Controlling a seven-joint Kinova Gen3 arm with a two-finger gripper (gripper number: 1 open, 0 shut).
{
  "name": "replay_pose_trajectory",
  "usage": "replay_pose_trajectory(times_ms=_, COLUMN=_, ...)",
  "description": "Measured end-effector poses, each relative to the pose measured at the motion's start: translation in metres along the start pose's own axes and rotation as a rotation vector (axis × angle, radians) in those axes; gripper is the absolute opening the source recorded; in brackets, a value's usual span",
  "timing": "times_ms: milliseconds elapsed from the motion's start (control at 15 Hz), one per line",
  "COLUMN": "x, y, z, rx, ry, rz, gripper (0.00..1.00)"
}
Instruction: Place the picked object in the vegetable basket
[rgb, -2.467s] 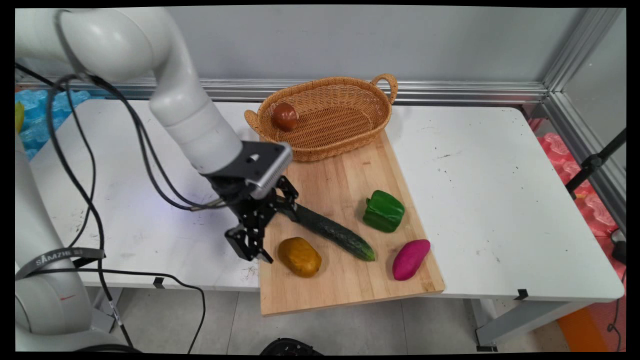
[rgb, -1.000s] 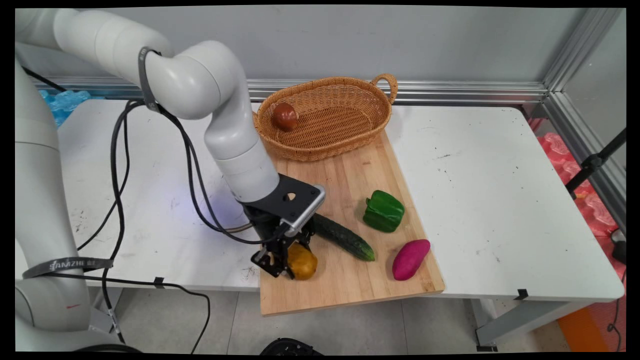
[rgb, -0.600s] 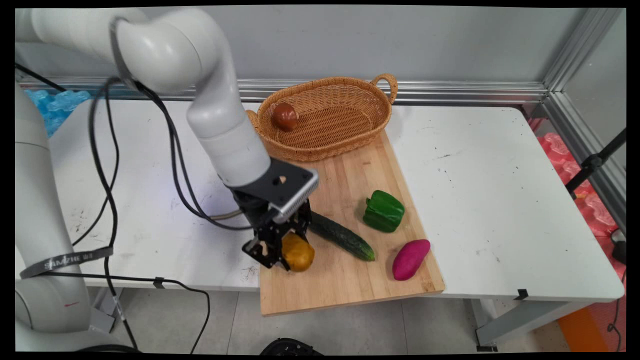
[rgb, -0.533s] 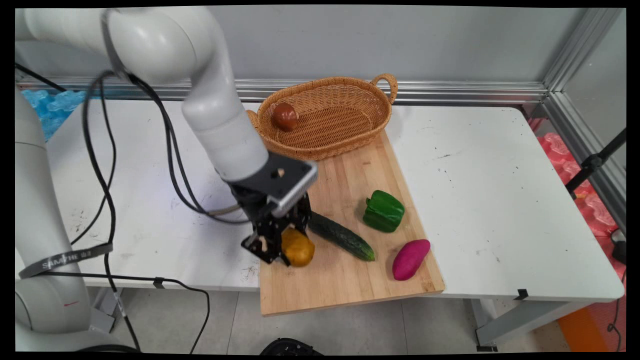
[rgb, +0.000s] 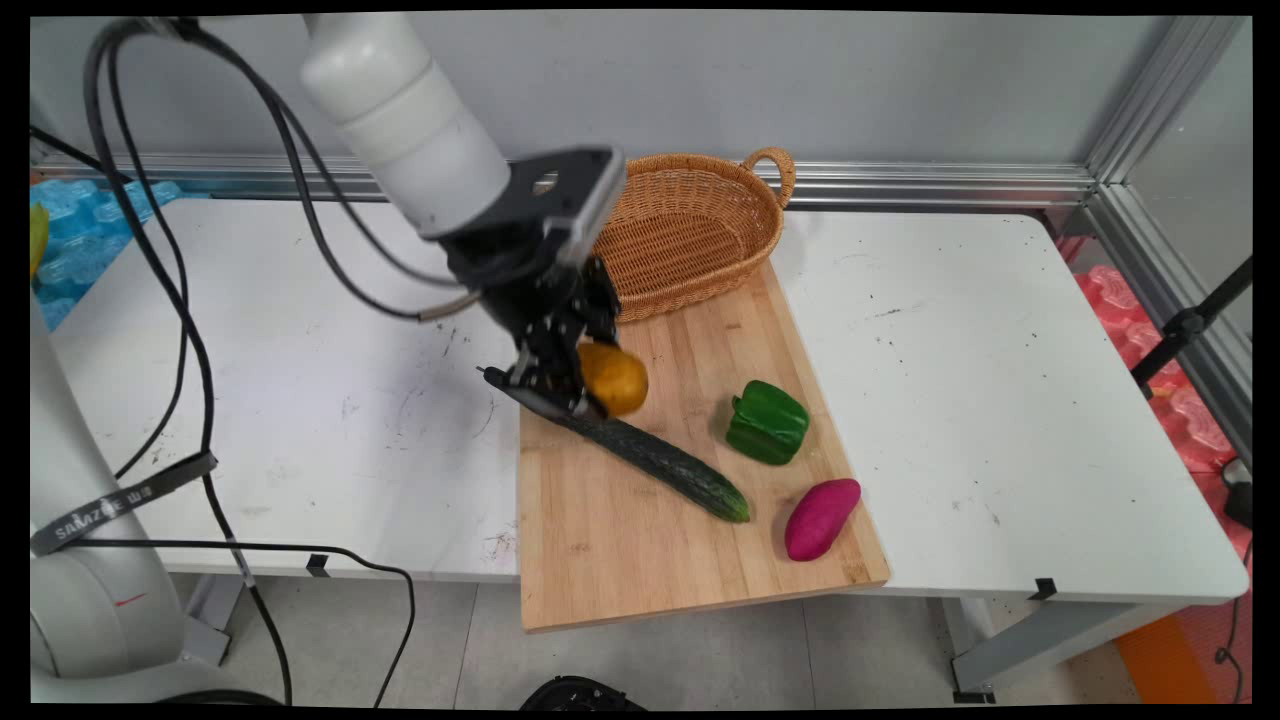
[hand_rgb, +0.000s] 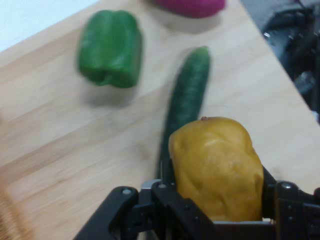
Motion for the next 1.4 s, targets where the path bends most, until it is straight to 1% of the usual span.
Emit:
replay_pose_trajectory(times_ms=400, x=-0.009, y=-0.040, z=-0.036, rx=0.144, ry=0.042, rz=-0.248, gripper=0.00)
replay_pose_trajectory(times_ms=600, x=-0.014, y=-0.064, z=-0.049, rx=0.221, ry=0.061, rz=-0.368, gripper=0.00)
replay_pose_trajectory(times_ms=800, x=-0.020, y=-0.094, z=-0.057, rx=0.301, ry=0.082, rz=-0.487, gripper=0.00)
replay_pose_trajectory(times_ms=867, x=-0.021, y=-0.100, z=-0.058, rx=0.318, ry=0.087, rz=-0.510, gripper=0.00)
replay_pose_trajectory(times_ms=1067, x=-0.026, y=-0.129, z=-0.060, rx=0.384, ry=0.105, rz=-0.597, gripper=0.00)
replay_pose_trajectory(times_ms=1133, x=-0.027, y=-0.136, z=-0.060, rx=0.398, ry=0.109, rz=-0.615, gripper=0.00)
replay_pose_trajectory(times_ms=1267, x=-0.030, y=-0.158, z=-0.057, rx=0.437, ry=0.118, rz=-0.662, gripper=0.00)
replay_pose_trajectory(times_ms=1400, x=-0.032, y=-0.179, z=-0.049, rx=0.464, ry=0.125, rz=-0.698, gripper=0.00)
